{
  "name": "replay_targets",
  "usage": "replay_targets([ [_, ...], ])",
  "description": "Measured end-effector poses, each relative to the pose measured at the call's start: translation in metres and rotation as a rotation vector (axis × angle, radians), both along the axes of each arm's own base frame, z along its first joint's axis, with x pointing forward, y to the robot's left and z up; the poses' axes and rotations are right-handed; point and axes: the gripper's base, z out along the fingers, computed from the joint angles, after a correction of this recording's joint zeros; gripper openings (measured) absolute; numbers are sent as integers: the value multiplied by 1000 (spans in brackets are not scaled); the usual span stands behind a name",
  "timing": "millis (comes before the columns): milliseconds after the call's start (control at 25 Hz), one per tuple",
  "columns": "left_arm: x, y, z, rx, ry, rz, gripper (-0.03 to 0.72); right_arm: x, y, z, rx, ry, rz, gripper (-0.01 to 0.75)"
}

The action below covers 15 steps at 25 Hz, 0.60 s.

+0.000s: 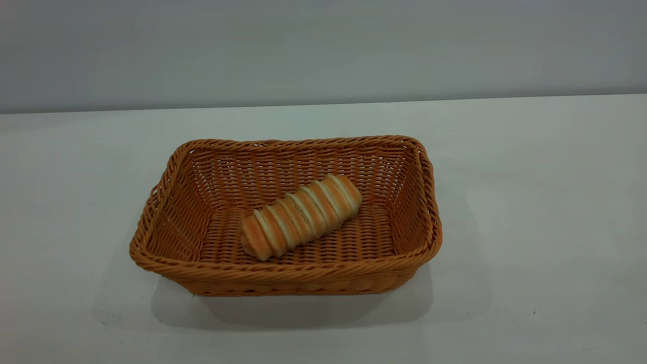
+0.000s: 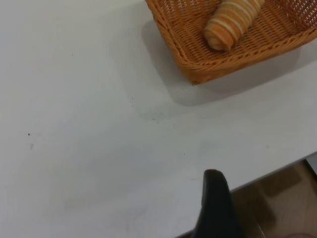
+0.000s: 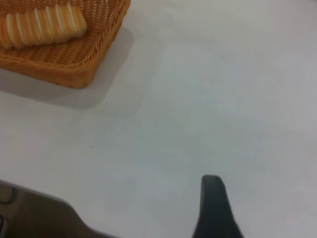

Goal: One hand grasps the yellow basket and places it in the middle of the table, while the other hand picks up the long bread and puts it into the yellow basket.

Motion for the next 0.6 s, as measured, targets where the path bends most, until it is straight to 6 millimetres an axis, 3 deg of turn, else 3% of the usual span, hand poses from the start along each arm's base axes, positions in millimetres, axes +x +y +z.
replay_targets([
  [160,0,-2,0,0,-1,81,561,0,0,0,0,0,-25,548],
  [400,2,-5,0,0,-2,269,561,0,2,0,0,0,-197,548],
  [600,2,-6,0,0,-4,291,561,0,2,0,0,0,-250,548],
])
